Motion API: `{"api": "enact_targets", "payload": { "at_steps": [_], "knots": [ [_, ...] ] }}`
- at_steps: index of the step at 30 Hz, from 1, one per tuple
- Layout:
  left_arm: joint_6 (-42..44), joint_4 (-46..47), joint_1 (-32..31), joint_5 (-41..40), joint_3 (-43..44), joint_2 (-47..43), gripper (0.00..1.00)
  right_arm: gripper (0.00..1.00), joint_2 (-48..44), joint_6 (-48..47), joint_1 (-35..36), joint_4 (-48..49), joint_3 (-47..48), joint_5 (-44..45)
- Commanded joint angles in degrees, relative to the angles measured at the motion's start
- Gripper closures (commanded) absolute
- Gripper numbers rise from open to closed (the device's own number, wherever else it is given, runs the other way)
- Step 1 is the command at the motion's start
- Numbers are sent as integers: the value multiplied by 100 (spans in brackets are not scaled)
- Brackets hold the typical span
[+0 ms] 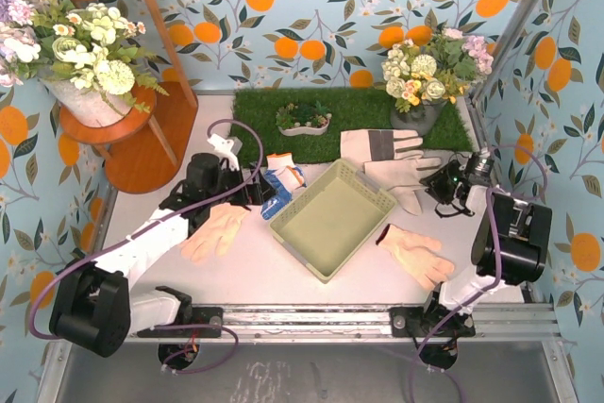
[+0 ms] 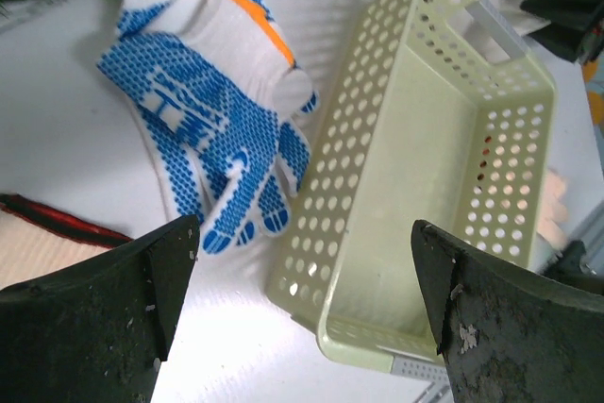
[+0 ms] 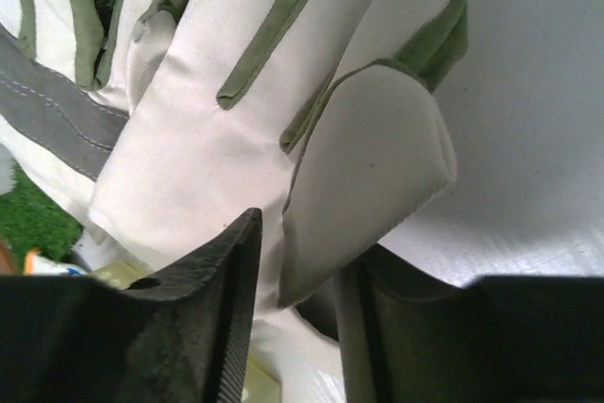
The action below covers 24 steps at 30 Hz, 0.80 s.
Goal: Put the gloves into the storage basket
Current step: Pick up the glove at the corner of the board.
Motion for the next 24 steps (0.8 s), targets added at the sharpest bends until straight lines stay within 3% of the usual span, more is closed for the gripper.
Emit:
{"api": "enact_targets", "payload": {
  "at_steps": [1, 3, 6, 12, 16, 24],
  "knots": [
    [-249, -37, -23, 678, -126, -173, 3, 77, -373, 28, -62, 155, 133, -353],
    [-277, -29, -26, 842, -179, -126, 3, 91, -686, 73, -114, 94, 108, -491],
    [-322, -4, -20, 1061, -234, -42, 3, 100, -1251, 77, -132, -214, 100, -583],
    [-511, 26, -28, 1378, -372, -31, 3, 100, -2531, -92, 72, -1100, 420, -688],
    [-642, -9, -115, 1463, -506, -20, 3, 100, -3181, -381, 596, -1874, 936, -252],
    [-767, -817, -182, 787, -602, -549, 3, 100, -3708, -500, 1162, -2398, 1695, -57]
  ]
}}
